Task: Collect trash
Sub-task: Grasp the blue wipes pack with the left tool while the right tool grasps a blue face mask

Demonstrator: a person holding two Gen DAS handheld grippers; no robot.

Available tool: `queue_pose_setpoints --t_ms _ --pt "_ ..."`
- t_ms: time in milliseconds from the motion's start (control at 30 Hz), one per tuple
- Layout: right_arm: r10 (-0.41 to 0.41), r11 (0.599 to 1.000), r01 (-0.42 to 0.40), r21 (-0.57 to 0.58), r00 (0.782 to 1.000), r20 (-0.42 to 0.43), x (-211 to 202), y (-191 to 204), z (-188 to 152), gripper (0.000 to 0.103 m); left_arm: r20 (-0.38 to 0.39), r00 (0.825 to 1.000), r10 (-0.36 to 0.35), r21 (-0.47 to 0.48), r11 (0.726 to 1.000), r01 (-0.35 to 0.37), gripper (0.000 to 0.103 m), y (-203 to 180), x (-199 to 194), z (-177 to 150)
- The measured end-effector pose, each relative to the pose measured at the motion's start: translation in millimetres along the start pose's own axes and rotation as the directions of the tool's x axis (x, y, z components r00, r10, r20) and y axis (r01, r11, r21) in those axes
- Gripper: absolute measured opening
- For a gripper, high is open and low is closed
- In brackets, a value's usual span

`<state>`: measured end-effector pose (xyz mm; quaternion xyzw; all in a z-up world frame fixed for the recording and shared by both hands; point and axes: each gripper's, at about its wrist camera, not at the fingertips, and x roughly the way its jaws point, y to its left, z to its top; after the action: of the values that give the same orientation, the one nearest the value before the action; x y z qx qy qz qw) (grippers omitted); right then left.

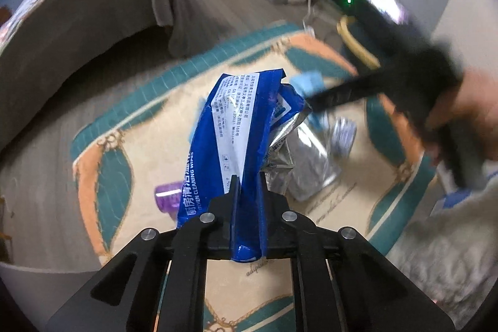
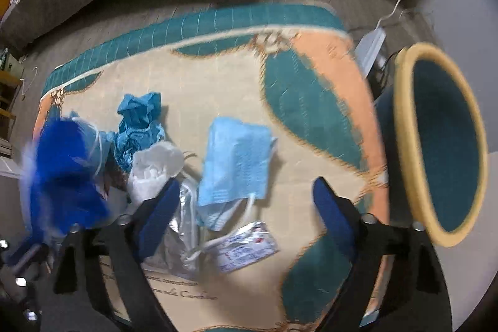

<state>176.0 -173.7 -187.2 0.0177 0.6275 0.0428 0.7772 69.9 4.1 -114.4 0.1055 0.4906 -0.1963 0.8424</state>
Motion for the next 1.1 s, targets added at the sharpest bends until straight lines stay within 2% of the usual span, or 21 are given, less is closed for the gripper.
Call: queue_pose_setpoints --t_ms 67,133,233,533,600,700,800,967,1033,1100 --pt "0.049 0.999 -0.049 0.024 0.998 -0.027 8.0 -0.1 -0.7 0.061 0.022 1.000 -0.002 -0.046 0.999 0.003 0.011 7.8 -7.6 5.9" --pt "0.075 0.997 -0.074 0.022 0.996 -0.041 10.8 -1.0 -1.9 0.025 0.043 0.999 -0.009 -0.083 0.996 0.012 0.011 11.9 -14.5 10.1" --pt "0.087 0.996 -0.087 0.014 0.996 -0.033 4.8 -6.1 -1.7 0.012 0.085 0.996 -0.008 -0.122 0.992 0.018 0.011 12.8 -24.0 19.5" --pt "0.150 0.987 -0.147 -0.061 0.987 0.061 -33.2 -38.0 4.5 0.011 0.197 0.979 0.042 -0.172 0.985 -0.008 0.011 -8.3 -30.6 63.4" --pt "0.186 0.980 -0.178 -0.084 0.977 0.100 -47.5 -46.7 5.8 0.011 0.203 0.978 0.055 -0.152 0.988 -0.024 0.011 -16.9 -28.0 76.5" --pt "0.160 0.983 -0.143 -0.119 0.976 0.146 -67.7 -65.2 4.2 0.011 0.229 0.971 0.069 -0.098 0.994 -0.047 0.011 -33.5 -28.6 92.9" --pt "0.150 0.986 -0.132 -0.101 0.967 0.206 -95.0 -90.4 -3.0 0.011 0.231 0.972 0.050 -0.061 0.997 -0.037 0.011 -52.9 -26.0 101.7" --pt "0.157 0.987 -0.161 0.002 0.962 0.222 -109.8 -120.1 -16.4 0.011 0.251 0.967 0.035 0.003 0.999 -0.037 0.011 -77.4 -22.7 110.3" --pt "0.158 0.985 -0.169 0.029 0.960 0.232 -114.1 -122.0 -21.3 0.011 0.259 0.965 0.040 0.003 0.999 -0.042 0.011 -82.9 -25.1 107.9" --pt "0.146 0.986 -0.159 0.039 0.960 0.238 -116.6 -118.6 -27.6 0.011 0.270 0.963 0.020 -0.030 0.999 -0.013 0.011 -81.5 -34.2 103.1"
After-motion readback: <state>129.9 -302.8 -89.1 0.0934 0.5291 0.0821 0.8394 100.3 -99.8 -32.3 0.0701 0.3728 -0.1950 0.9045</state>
